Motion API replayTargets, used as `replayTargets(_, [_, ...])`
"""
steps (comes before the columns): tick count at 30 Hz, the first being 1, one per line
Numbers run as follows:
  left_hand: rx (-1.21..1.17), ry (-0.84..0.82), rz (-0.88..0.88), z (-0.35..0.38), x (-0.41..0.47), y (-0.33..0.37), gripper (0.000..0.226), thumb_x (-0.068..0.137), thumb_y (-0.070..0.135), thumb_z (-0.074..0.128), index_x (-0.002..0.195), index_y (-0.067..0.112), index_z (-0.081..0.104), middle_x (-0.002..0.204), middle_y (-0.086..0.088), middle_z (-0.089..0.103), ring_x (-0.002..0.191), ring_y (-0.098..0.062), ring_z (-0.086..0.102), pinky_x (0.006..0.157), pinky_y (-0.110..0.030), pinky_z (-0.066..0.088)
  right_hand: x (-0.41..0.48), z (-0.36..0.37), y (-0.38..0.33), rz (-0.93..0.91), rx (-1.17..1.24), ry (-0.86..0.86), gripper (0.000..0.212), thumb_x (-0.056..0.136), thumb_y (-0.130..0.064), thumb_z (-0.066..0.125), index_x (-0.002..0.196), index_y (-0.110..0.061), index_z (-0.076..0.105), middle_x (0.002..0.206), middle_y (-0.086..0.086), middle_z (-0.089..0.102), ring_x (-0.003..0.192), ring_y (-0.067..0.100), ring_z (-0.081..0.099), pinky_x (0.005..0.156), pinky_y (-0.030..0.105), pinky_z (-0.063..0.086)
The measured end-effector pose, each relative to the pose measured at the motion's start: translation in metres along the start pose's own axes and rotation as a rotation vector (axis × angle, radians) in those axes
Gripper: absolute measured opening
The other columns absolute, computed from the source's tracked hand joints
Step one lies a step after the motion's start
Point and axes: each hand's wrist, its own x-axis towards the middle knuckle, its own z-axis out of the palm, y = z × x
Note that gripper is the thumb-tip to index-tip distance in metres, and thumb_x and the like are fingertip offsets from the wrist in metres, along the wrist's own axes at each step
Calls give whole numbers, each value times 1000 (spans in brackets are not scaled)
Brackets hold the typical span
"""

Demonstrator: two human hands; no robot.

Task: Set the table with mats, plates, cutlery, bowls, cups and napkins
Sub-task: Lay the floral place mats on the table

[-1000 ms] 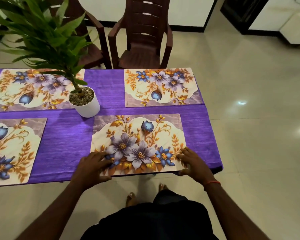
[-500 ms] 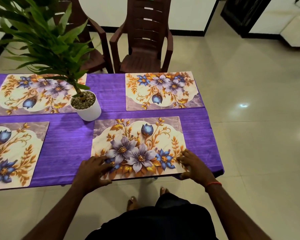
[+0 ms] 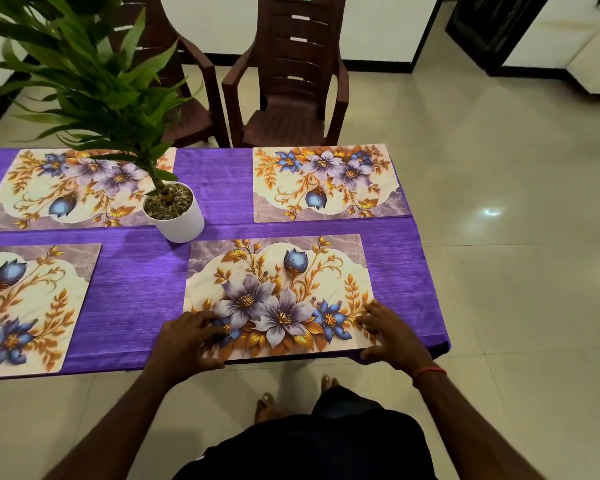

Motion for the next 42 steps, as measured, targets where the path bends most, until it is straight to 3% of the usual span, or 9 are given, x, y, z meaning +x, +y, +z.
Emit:
replayTargets(6, [-8,6,-22,0,0,2,69,54,77,78,114,44,69,129,7,62,109,-21,61,74,-44,50,-1,2,1,-9,50,34,76,73,-39,87,140,-24,54,157,-3,38,151,16,21,117,35,27])
replayTargets(12, [7,-7,-34,-2,1,3,73,51,78,77,114,44,69,128,8,62,106,-21,62,71,-42,50,0,2,1,11,85,24,76,73,-37,87,140,-24,54,160,-3,33,152,18,17,120,41,27])
replayTargets(19, [8,8,-30,-2,1,4,74,51,79,74,116,43,67,128,7,62,108,-21,62,72,-43,52,0,5,1,32,104,30,77,73,-39,87,141,-26,53,162,-6,30,153,15,15,120,39,26])
replayTargets(24, [-12,17,-33,0,-1,8,76,52,71,82,120,41,67,130,5,63,109,-22,63,76,-45,56,-1,2,2,16,62,-4,79,75,-44,84,145,-29,50,163,-7,27,153,13,12,120,36,23])
replayTargets(32, [-93,44,-77,3,0,16,73,50,59,91,115,35,69,129,3,63,107,-23,63,76,-36,56,-3,0,11,-89,20,10,79,77,-52,79,147,-32,47,162,-9,25,145,0,5,118,27,21])
replayTargets(42, [-153,31,-101,2,3,22,72,49,46,94,115,28,70,126,-3,62,107,-28,61,79,-37,55,-1,1,14,-138,-41,-5,77,78,-56,75,146,-30,48,162,-5,28,153,14,15,117,28,25])
